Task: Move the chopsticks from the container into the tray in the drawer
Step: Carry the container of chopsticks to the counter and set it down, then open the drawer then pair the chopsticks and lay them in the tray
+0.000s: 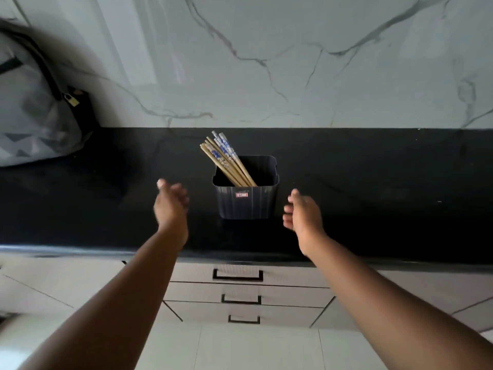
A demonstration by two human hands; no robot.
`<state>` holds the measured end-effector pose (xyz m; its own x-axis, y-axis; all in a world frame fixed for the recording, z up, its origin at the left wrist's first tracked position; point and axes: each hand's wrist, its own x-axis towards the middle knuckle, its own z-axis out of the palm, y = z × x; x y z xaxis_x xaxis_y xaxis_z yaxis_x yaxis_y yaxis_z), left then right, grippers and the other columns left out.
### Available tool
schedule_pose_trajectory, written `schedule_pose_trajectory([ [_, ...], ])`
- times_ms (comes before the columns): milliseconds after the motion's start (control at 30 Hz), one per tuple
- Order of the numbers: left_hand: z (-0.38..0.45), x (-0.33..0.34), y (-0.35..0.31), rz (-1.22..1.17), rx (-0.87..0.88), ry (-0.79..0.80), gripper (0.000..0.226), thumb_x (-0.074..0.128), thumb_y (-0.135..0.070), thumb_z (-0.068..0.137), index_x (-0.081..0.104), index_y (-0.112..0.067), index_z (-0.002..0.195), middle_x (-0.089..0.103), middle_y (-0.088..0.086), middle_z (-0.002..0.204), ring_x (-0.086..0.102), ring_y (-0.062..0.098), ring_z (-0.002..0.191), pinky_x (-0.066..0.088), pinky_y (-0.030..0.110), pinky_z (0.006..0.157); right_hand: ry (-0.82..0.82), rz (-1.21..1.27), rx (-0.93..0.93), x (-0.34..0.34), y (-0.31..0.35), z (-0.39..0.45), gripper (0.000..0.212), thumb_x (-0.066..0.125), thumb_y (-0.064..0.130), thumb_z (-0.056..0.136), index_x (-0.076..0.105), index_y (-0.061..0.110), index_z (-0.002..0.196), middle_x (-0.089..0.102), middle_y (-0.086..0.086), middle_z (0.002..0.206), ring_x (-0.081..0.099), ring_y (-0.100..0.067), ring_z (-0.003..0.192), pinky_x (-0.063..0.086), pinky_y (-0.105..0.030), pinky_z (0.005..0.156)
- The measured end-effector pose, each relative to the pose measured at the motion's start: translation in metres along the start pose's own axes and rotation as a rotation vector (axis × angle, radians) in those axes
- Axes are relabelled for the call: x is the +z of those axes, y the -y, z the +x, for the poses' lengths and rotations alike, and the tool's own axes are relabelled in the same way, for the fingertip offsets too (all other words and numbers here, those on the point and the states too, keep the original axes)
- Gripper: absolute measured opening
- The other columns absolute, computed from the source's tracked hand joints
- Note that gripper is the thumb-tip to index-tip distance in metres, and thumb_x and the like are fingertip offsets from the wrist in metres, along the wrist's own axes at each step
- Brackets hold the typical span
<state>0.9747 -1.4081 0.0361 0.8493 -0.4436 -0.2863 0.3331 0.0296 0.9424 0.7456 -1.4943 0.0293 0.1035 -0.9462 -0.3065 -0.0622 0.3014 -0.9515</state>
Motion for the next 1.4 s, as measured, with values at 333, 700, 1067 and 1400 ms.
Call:
schedule_pose_trajectory([
  [333,-0.03,-0.129,0.151,-0.151,-0.728,-0.008,0.049,0.03,-0.051,0.1,0.056,-0.01,0.107,0.06,0.01,0.112,0.059,0.022,0.087,0.042,0.025,0.066,0.096,-0.048,0.282,0.017,-0.15,-0.067,0.025,0.058,0.022,0.094,0.062,0.011,0.073,0.055,0.0,0.054,0.052,-0.016,0.047,0.048,-0.029,0.053],
  [700,-0.013,-0.064,0.185,0.219,-0.762,0.286,0.016,0.05,-0.023,0.1,0.06,-0.014,0.11,0.069,0.001,0.099,0.064,0.018,0.099,0.047,0.027,0.07,-0.063,0.23,0.647,0.062,-0.183,-0.013,0.016,0.059,0.014,0.096,0.059,-0.001,0.103,0.062,-0.016,0.092,0.065,-0.023,0.071,0.059,-0.033,0.063],
  [1067,-0.02,-0.067,0.196,0.324,-0.598,0.216,0.016,0.054,-0.024,0.098,0.059,-0.013,0.088,0.068,0.0,0.089,0.067,0.006,0.078,0.053,0.018,0.061,-0.028,0.149,0.589,0.056,-0.202,-0.014,0.017,0.06,0.015,0.096,0.058,0.0,0.088,0.064,-0.016,0.085,0.067,-0.022,0.071,0.058,-0.029,0.057],
  [1400,-0.039,-0.095,0.209,0.337,-0.567,0.278,0.013,0.055,-0.027,0.098,0.062,-0.018,0.091,0.069,-0.002,0.092,0.067,0.006,0.085,0.047,0.02,0.064,-0.015,0.212,0.611,0.044,-0.214,-0.043,0.014,0.06,0.013,0.096,0.059,-0.001,0.093,0.063,-0.015,0.082,0.067,-0.022,0.07,0.058,-0.032,0.062],
])
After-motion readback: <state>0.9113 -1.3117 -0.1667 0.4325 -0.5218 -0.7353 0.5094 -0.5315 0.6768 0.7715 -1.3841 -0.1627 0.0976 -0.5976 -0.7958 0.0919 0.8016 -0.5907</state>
